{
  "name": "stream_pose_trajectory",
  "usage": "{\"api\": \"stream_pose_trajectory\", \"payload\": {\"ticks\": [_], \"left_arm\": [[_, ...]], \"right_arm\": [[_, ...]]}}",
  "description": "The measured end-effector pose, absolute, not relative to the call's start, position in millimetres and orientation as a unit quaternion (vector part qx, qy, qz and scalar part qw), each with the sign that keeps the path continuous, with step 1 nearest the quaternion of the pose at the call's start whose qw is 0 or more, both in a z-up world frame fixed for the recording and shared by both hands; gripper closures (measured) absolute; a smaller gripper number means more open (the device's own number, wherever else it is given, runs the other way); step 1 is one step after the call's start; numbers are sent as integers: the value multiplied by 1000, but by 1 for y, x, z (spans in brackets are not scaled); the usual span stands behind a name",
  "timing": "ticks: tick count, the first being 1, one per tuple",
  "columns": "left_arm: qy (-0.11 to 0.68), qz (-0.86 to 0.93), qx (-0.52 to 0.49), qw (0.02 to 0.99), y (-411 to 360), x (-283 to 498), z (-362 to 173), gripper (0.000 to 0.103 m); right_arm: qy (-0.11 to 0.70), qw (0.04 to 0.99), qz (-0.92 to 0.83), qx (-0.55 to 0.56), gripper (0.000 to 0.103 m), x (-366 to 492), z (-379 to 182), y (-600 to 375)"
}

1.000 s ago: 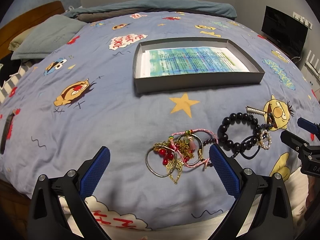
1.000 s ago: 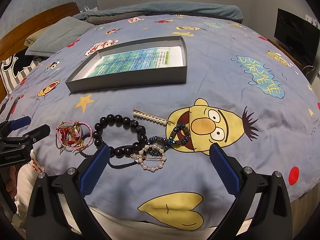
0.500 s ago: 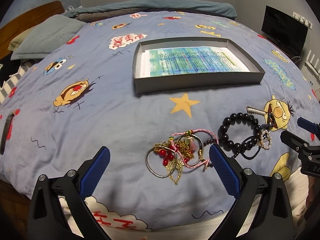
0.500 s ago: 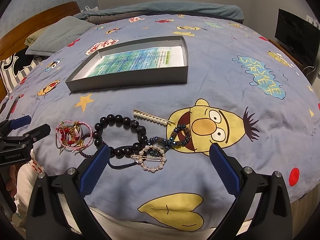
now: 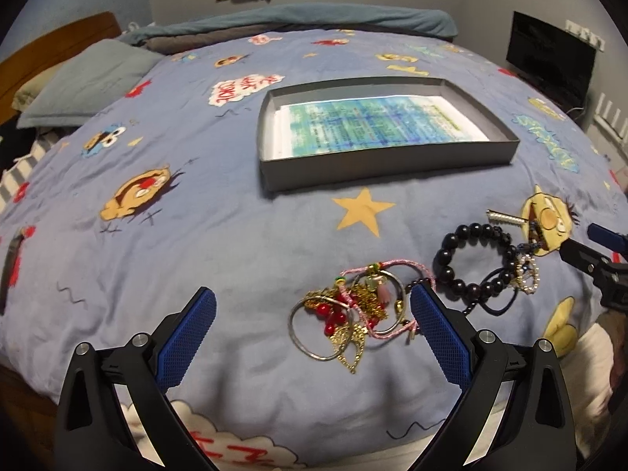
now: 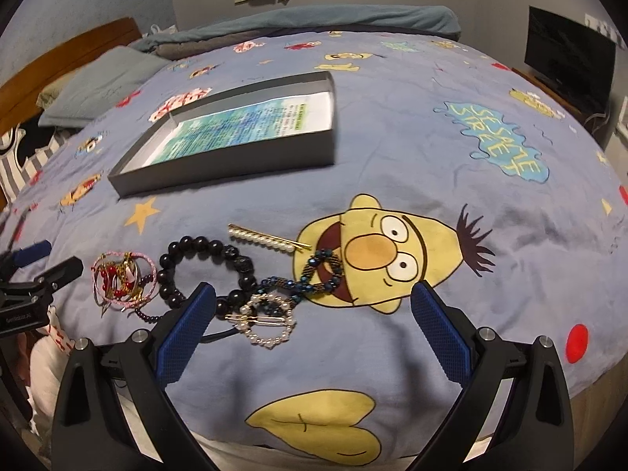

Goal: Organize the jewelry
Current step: 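Grasp the pink string bracelet with the left tool while the right tool grasps the blue beaded bracelet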

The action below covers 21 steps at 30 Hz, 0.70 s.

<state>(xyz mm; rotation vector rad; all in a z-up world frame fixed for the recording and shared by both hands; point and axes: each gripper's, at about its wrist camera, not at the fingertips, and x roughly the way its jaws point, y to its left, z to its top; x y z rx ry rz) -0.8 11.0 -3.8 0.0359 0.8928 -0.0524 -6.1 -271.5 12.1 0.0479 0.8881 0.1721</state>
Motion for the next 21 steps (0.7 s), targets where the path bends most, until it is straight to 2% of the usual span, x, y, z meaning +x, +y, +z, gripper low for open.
{"api": "stream_pose_trajectory", "payload": {"ticks": [11,18,21], "left_arm": [[410,-11,19,912,36,3,-12,5],[408,-9,30,913,47,-1,-16,5],[411,-26,15,911,50,-2,-18,7]], "right_arm": [[425,900,89,46,6,-1,1,-296],[445,889,101,49,47,9,-11,-287],[455,881,117,61,55,14,-17,-283]]}}
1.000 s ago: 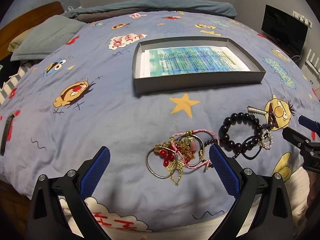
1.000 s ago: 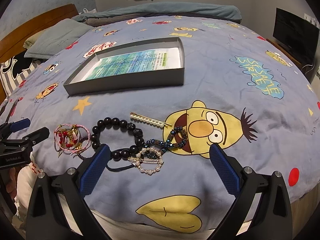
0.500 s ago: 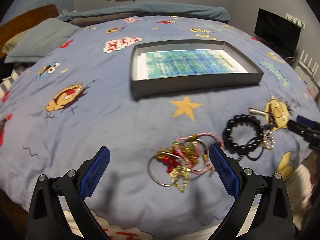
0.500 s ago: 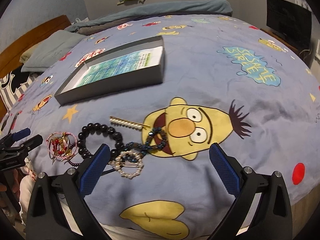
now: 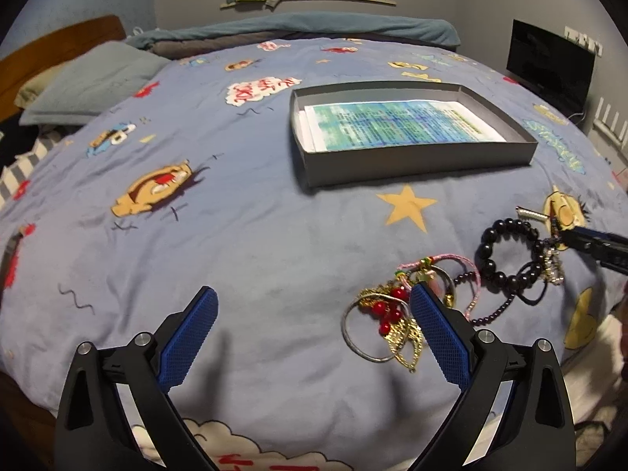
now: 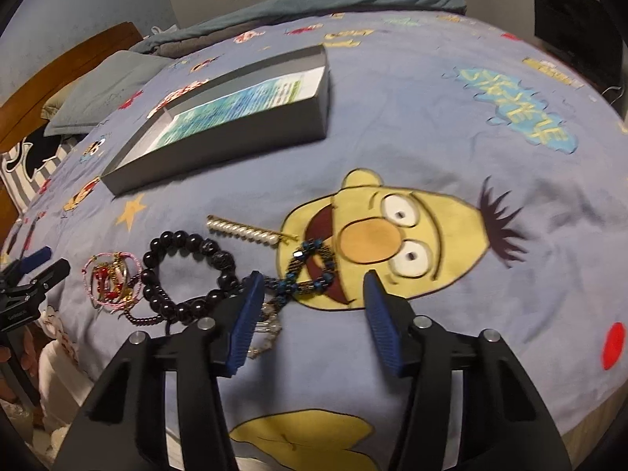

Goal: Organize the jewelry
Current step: 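Grasp the pink string bracelet with the left tool while the right tool grasps the blue beaded bracelet, then carry both bracelets into the gray box and open both tools to release them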

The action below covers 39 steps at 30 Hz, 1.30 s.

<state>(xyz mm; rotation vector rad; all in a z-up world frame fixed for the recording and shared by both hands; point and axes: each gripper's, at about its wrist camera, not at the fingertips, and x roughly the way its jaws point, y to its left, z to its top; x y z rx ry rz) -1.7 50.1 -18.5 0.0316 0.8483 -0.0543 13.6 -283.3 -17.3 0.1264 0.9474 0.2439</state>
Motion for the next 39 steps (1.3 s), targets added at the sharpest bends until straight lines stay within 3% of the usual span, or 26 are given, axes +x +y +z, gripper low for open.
{"api": "stream_pose_trajectory", "payload": {"ticks": [5,7,14,16,25,29,32,35,36,39], "left_arm": [[409,-60,26,910,42,-6,-21,12],[413,-83,12,907,40,-5,-22,28],[415,-139,5,899,21,-6,-20,41],[424,-148,9,893,15,-3,-23,56],[451,-158,2,878,7,7,-39,88],[443,-159,15,882,3,7,-37,98],[432,-157,27,888,1,7,-32,99],[421,-156,34,893,1,6,-26,99],[417,-155,35,895,2,6,-23,99],[408,-153,34,899,5,6,-16,99]], "right_arm": [[460,877,124,66,69,16,-22,-281],[462,875,124,68,69,17,-23,-279],[464,874,124,66,70,20,-24,-278],[466,873,124,70,70,21,-24,-278],[470,871,122,77,69,26,-28,-280],[472,868,123,93,69,29,-31,-282],[473,863,128,120,69,31,-34,-288],[468,863,138,132,85,30,-32,-289],[465,863,142,135,96,28,-30,-290],[454,868,149,136,96,25,-24,-289]]}}
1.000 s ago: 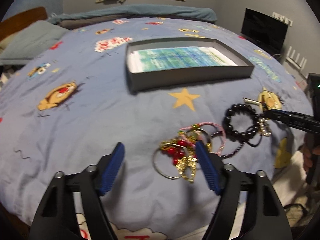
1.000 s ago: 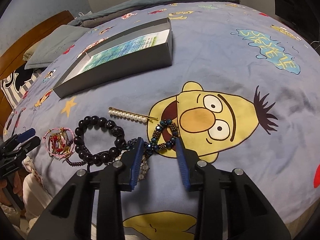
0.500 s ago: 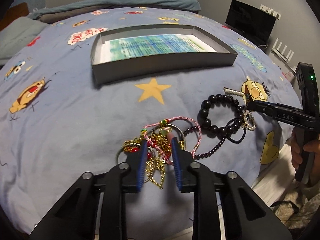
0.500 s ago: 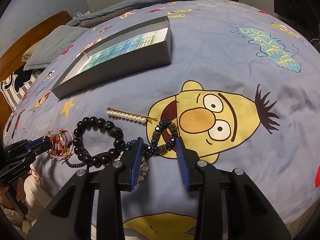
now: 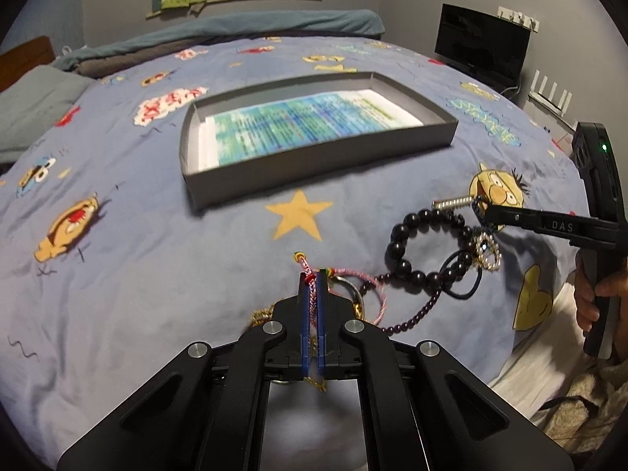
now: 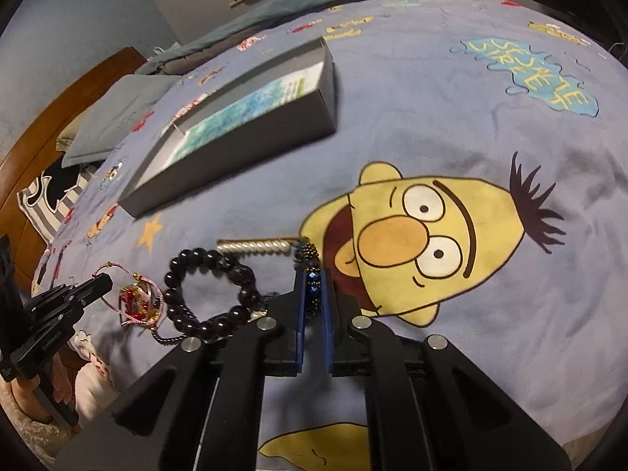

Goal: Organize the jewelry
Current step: 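Carry both bracelets into the gray box and open both tools to release them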

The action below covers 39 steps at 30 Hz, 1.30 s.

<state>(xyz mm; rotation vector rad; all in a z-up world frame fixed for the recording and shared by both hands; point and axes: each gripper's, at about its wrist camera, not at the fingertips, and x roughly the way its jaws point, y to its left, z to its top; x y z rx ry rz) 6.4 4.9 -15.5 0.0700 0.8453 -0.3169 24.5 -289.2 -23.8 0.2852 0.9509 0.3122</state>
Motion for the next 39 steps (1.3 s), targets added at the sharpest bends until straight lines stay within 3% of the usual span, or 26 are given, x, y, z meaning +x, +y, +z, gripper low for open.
{"api": "stream_pose_trajectory", "payload": {"ticks": [19,29,39], "left_arm": [[352,-158,35,922,20,16,46,100],[346,-133,55,927,28,89,68,100],[361,-118,36,924,36,182,66,99]], "right_arm": [[378,903,181,93,96,33,57,-279],[372,903,192,100,96,117,100,-265],[389,903,162,79,96,201,82,-238]]}}
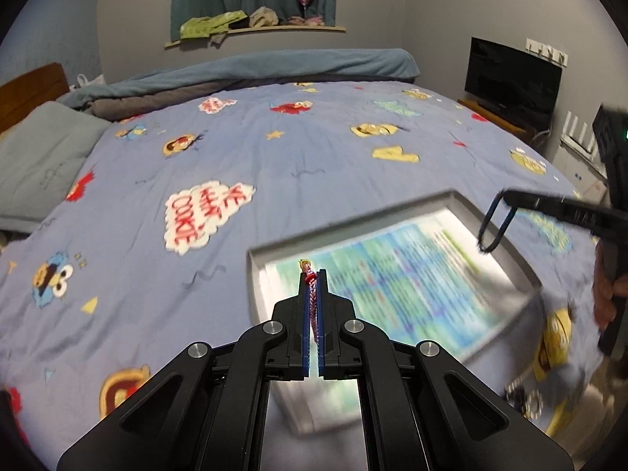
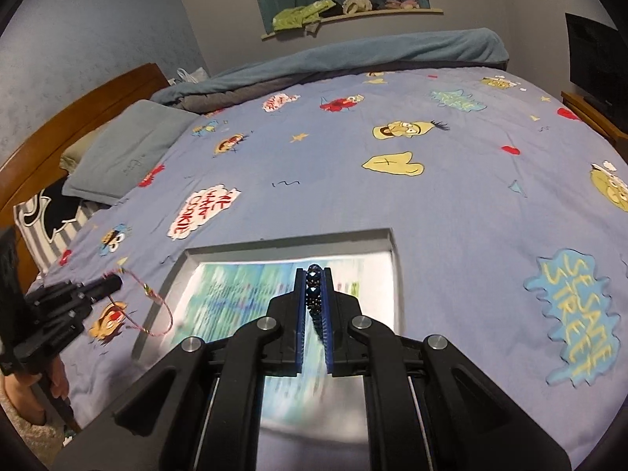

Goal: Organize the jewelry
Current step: 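Carry both bracelets into the gray box and open both tools to release them, then withdraw both open tools from the box back to the jewelry pile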

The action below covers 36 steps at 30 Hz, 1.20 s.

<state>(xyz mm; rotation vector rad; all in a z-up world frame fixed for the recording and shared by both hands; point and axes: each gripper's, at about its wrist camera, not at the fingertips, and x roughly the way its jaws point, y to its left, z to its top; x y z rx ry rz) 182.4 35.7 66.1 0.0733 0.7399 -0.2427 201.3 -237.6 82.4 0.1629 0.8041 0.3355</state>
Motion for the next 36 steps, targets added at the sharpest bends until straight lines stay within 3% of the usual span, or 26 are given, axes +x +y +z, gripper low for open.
{"api": "stream_pose_trajectory", "payload": {"ticks": [11,27,29,31,32,35,36], "left_arm": [[410,-105,27,906,38,241,32,99],[434,-110,43,893,32,237,-2,99],[436,-110,44,892,33,236,-5,96],[433,-110,46,893,32,235,-6,76],[427,-108,49,896,32,233,-6,72],[423,-109,50,898,31,230,-4,68],[421,-110,46,899,31,229,-3,63]], "right_arm": [[425,891,146,62,96,238,48,-210],[459,876,131,65,96,240,16,-211],[459,876,131,65,96,239,15,-212],[459,876,131,64,96,237,14,-212],[460,876,130,65,95,237,14,-212],[458,877,130,69,92,234,16,-215],[455,878,130,71,84,233,18,-216]]}}
